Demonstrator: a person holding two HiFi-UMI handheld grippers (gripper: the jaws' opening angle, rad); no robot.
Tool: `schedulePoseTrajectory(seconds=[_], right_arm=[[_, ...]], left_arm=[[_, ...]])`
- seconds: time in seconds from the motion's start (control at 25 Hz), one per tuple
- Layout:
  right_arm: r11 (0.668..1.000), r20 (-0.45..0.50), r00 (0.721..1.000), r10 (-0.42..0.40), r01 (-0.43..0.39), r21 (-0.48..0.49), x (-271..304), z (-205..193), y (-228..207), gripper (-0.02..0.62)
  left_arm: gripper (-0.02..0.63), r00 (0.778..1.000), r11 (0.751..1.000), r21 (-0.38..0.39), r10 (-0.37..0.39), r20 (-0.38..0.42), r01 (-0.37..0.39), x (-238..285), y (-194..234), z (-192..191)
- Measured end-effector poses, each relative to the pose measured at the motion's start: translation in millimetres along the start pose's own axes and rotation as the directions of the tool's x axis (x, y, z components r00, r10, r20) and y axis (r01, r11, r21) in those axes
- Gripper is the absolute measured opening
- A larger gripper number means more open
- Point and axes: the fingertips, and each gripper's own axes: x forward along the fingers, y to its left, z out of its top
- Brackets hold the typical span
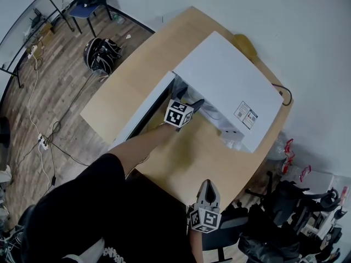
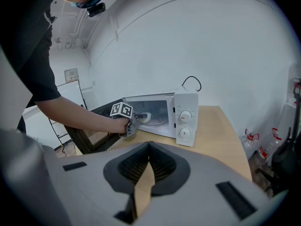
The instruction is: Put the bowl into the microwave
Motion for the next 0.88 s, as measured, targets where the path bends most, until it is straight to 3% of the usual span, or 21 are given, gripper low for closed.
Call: schedulePoseTrajectory(seconds=[0.88], right_arm=[[0.999,-0.01,0.999,-0.031,0.032,0.027,0.3,-5.2,-8.8,0.06]], left_arm=[[0.356,0.999,0.999,0.046,-0.027,-0.039,0.028,52.3,-24.7,7.0]])
